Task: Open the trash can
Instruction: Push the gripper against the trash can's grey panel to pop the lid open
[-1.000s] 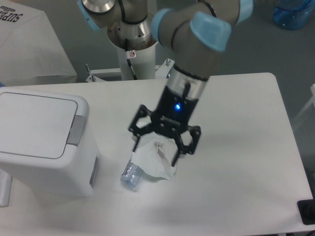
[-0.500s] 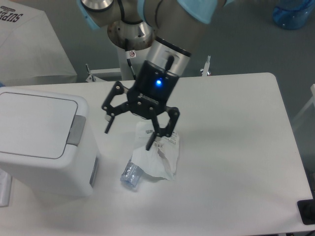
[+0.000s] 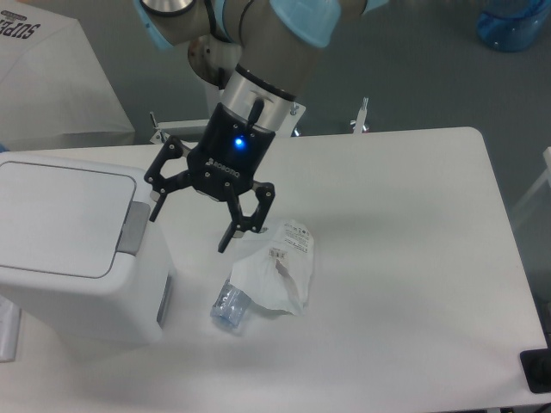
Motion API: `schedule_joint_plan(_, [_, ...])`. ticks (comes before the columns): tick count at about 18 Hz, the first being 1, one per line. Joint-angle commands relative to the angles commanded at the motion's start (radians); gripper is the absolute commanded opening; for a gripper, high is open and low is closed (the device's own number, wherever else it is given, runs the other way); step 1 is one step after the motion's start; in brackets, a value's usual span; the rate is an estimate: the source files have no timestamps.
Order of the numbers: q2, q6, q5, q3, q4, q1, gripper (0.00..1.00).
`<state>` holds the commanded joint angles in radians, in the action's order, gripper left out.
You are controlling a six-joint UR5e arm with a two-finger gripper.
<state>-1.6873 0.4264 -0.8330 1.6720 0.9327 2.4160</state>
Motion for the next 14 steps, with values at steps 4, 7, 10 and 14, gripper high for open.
schedule_joint_plan(4, [-0.017, 0.000, -0.003, 0.000, -0.002, -0.014, 1.00])
schedule_joint_plan(7, [-0.025, 0.000, -0.003, 0.003, -0.002, -0.017, 1.00])
schedule_joint_plan(10, [-0.031, 0.000, -0.005, 0.009, -0.003, -0.026, 1.00])
schedule_joint_plan(14, [-0.034, 0.000, -0.005, 0.011, -0.005, -0.028, 1.00])
